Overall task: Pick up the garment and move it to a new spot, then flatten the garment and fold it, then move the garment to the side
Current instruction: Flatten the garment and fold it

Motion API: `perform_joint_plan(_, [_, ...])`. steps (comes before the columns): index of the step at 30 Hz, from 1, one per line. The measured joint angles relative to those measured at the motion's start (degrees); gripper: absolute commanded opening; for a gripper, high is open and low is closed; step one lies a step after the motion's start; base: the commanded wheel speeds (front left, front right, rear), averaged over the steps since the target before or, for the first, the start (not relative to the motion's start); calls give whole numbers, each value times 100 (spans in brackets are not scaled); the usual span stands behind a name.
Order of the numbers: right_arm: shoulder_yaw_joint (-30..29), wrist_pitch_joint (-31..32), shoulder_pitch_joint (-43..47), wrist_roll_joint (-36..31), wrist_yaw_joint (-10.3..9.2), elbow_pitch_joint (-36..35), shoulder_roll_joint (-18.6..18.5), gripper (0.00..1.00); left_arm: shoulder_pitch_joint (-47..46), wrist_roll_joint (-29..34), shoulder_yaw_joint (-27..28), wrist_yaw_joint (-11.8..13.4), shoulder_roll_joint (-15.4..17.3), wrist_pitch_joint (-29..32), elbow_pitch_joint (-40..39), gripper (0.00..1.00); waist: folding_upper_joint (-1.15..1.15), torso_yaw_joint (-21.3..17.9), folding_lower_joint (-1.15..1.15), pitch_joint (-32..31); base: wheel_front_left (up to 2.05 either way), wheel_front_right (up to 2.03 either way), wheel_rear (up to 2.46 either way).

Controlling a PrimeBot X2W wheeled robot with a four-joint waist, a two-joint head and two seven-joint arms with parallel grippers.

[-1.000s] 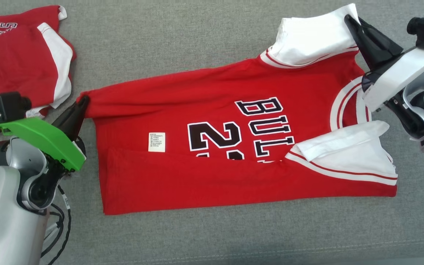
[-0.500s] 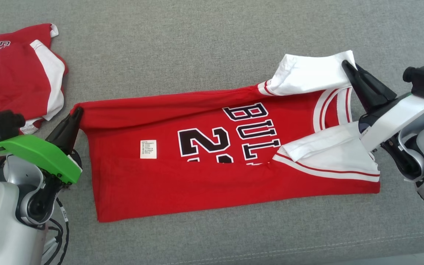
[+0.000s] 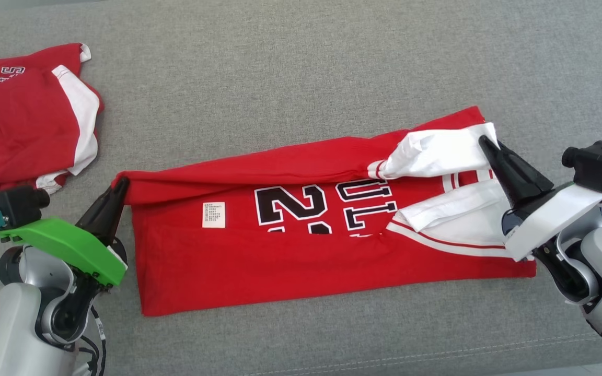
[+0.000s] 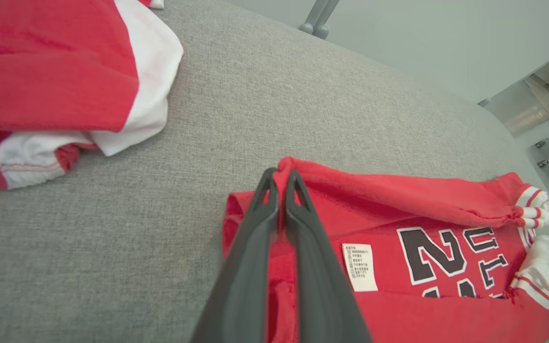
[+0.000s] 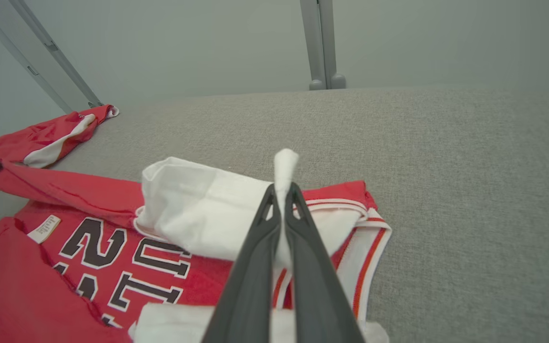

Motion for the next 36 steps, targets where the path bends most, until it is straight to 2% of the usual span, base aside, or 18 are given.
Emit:
perform_joint_plan(15, [-46,-51,537,14,-285,-432,-110,0,238,-65,-47,0,0,-177,-14,0,0,-21,0,-105,0,0,0])
perform_joint_plan(21, [-68,-52,671,52,-339,-554,-187,0,372,-66,-68,0,3,-205,-37,0,0,-38,0,-111,0,0,0])
perform_joint_plan(22, [-71,-52,689,52,-343,-590,-211,0,390,-66,-70,0,8,-205,-52,2,0,-44,0,-99,0,0,0])
perform_joint_plan(25, [-81,-53,742,52,-394,-609,-229,2,398,-65,-118,0,18,-240,-48,29,0,-58,0,-79,0,0,0])
perform_joint_plan(27, [-68,-51,751,45,-396,-635,-256,26,419,-64,-143,0,47,-244,-41,50,0,-64,0,-72,0,0,0])
perform_joint_plan(28, [-63,-51,753,45,-397,-648,-270,37,446,-58,-177,0,80,-237,-25,89,0,-68,0,-68,0,0,0])
perform_joint_plan(29, [-60,-49,762,44,-401,-658,-285,43,488,-47,-226,0,115,-188,1,100,0,-71,0,-65,0,0,0])
perform_joint_plan(33, [-51,-48,872,45,-447,-694,-343,50,755,103,-393,0,230,-40,67,100,0,-87,0,-69,0,0,0])
perform_joint_plan(34, [-46,-44,891,45,-448,-698,-355,65,800,125,-406,0,261,-37,68,100,0,-90,0,-74,0,0,0])
perform_joint_plan(35, [-45,-42,916,45,-459,-706,-367,85,827,159,-416,0,299,-37,62,100,0,-92,0,-79,0,0,0])
perform_joint_plan(36, [-45,-42,949,46,-483,-714,-375,97,834,170,-409,2,321,-38,62,100,0,-92,0,-86,0,0,0])
